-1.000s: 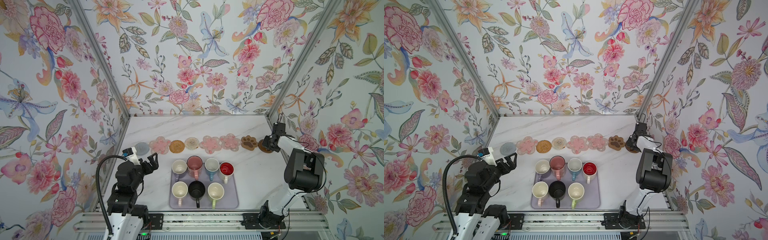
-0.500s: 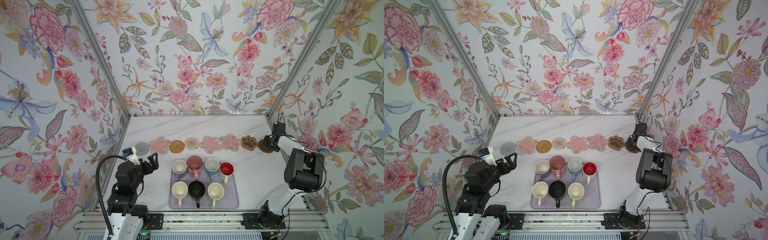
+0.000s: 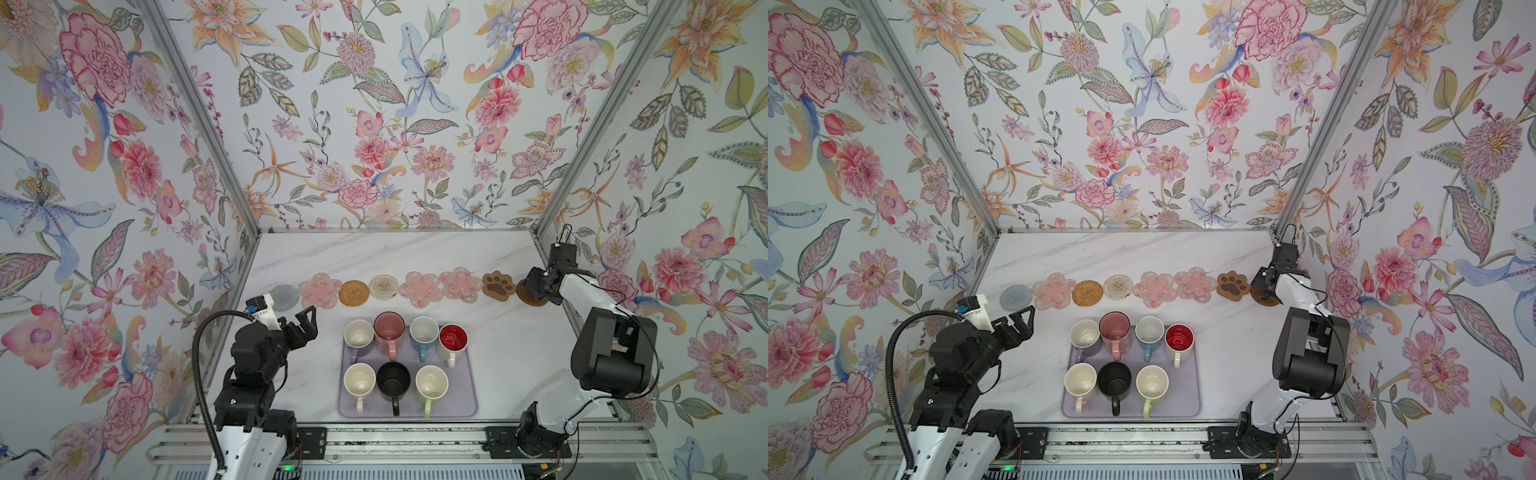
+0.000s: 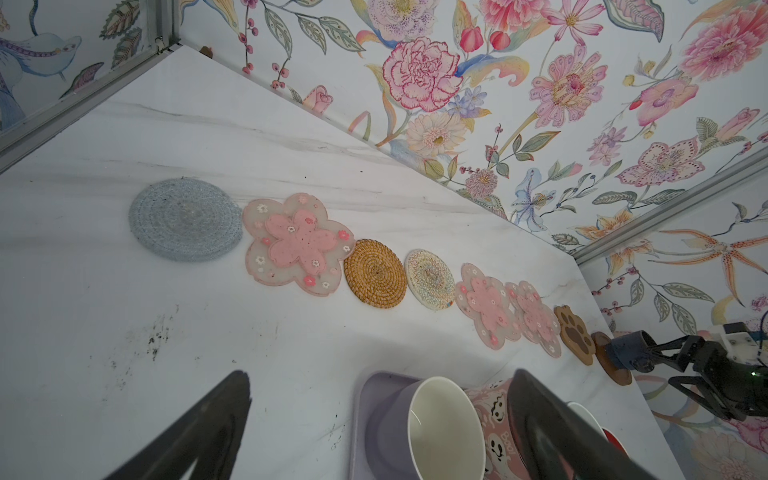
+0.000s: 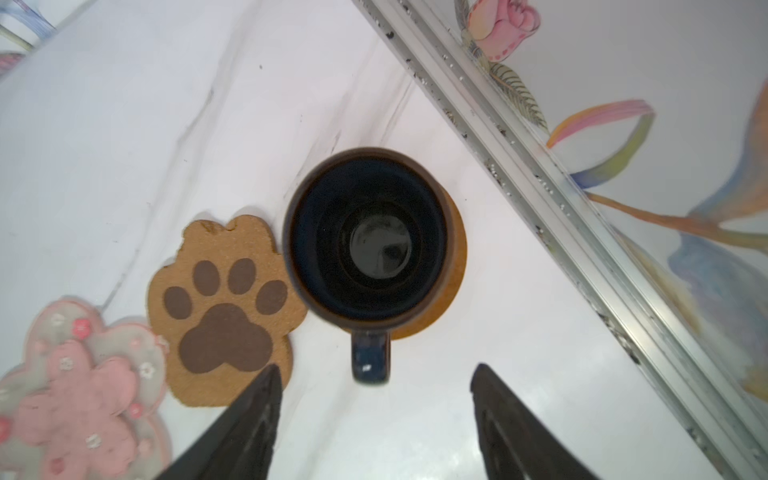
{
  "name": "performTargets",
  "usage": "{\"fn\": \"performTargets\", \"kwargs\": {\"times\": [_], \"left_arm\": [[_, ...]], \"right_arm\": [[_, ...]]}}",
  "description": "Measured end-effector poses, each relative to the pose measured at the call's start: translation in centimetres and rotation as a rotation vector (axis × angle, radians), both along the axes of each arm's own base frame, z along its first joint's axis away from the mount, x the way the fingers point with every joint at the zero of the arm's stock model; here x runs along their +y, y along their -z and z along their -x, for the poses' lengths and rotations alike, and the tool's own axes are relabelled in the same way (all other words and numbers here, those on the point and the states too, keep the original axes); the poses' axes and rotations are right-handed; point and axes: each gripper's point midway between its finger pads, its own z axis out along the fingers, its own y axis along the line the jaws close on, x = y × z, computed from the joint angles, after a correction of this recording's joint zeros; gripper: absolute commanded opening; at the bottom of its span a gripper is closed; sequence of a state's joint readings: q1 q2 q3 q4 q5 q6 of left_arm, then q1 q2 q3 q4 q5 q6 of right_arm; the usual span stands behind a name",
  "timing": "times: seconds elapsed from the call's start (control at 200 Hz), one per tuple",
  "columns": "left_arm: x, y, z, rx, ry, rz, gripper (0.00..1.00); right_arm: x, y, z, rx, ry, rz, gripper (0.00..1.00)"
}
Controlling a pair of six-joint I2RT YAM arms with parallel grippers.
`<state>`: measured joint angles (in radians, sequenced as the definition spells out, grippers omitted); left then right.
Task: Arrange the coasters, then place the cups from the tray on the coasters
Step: 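Lift the open right gripper up from the placed mug, then move the left gripper over the cream mug nearest the robot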
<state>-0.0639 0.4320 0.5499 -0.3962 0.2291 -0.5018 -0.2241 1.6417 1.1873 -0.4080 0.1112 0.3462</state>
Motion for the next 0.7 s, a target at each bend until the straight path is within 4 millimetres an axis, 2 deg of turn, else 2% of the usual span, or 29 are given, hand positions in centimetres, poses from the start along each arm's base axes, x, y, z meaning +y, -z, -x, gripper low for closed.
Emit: {"fn": "performTargets", "kwargs": {"times": [0.075,0.135,0.22,0.29,0.395,0.525,0.701], "left_arm": [[0.0,0.0,0.0,0.000,0.000,0.000,0.99],[0.0,0.0,0.0,0.000,0.000,0.000,0.99],[0.0,0.0,0.0,0.000,0.000,0.000,0.99],[0.0,0.1,0.0,0.003,0.000,0.000,0.99],[-0.1,0.5,-0.2,0.024,0.003,-0.003,0.99],[-0.7,1.4,-0.2,0.063,0.026,-0.007,0.99],[-1.6,2.4,0.2,0.118,0.057,-0.004,0.99]], "right_arm": [[0.7,-3.2,1.2,-0.082,-0.004,0.007,0.99],[1.8,-5.9,2.4,-0.152,-0.026,0.013,0.99],[4.4,-9.1,4.4,-0.254,-0.084,0.019,0.99],[6.7,-10.7,6.1,-0.317,-0.139,0.022,0.99],[9.3,-12.1,8.2,-0.384,-0.211,0.023,0.99],[11.6,-12.5,9.8,-0.416,-0.279,0.022,0.99],[12.9,-12.0,10.8,-0.447,-0.310,-0.023,0.99]]}}
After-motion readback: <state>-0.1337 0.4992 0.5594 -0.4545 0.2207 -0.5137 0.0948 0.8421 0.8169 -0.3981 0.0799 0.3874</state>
